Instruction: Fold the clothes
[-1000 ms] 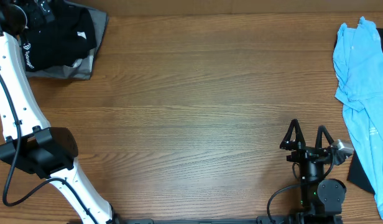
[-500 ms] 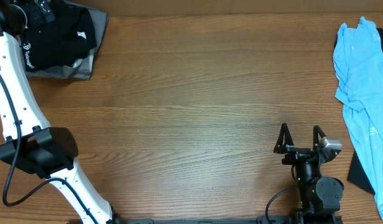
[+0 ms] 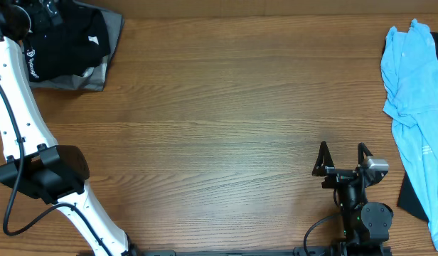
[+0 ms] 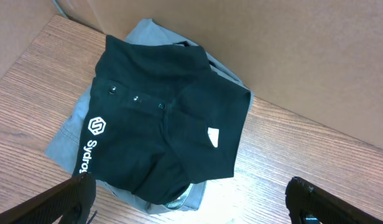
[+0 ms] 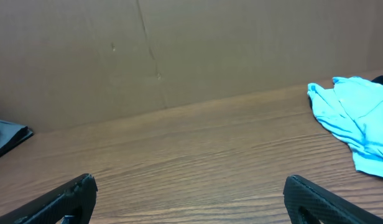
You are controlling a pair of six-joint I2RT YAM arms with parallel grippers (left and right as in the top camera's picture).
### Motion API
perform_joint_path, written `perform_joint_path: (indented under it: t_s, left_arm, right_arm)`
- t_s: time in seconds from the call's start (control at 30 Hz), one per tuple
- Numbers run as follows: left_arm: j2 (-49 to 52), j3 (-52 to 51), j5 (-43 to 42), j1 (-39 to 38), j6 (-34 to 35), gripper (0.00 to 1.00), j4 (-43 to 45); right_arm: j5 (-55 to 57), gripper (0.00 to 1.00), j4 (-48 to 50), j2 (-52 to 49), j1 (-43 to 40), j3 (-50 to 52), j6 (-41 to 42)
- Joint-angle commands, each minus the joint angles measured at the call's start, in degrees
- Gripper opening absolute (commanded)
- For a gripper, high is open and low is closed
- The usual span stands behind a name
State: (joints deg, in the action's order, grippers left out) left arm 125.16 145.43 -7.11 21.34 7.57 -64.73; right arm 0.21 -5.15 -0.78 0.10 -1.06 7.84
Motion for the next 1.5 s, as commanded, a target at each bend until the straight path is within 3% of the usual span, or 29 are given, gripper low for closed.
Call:
perform_joint_path:
  t_s: [0.0,0.43,0.73,0.97,1.17,1.27,1.47]
  left_arm:
    - [0.17,0.07,-0.39,-0.11,0.61,1.00,0.22]
    - [-0.59,-0.24,-0.04,-1.44,0.61,1.00,0.11]
    - [-13.73,-6.60,0.02,-10.32,0.61,1.00,-0.31]
    - [-29.51,-28.74,0.15,-18.29,0.55,1.00,-0.48]
    - [-41.22,-46.71,0.15,-19.91,0.59,1.00,0.09]
    - [-47.98,-56.19,0.20,-19.91,0.55,1.00,5.35]
    - [-64.41,-80.50,0.02,-19.91,0.57,1.00,24.06]
  right_arm:
    - [-0.35,1.00,0.35,0.61,0.26,0.61,-0.39]
    - [-0.35,1.00,0.35,0.61,0.26,0.61,-0.39]
    - [-0.35,1.00,0.35,0.61,0.26,0.61,-0.39]
    - [-0.35,1.00,0.35,0.61,0.26,0.61,-0.39]
    - [-0.35,1.00,0.35,0.61,0.26,0.61,-0.39]
    - [-0.35,1.00,0.35,0.61,0.26,0.61,-0.39]
    - [-0.35,1.00,0.35,0.61,0.26,0.61,-0.39]
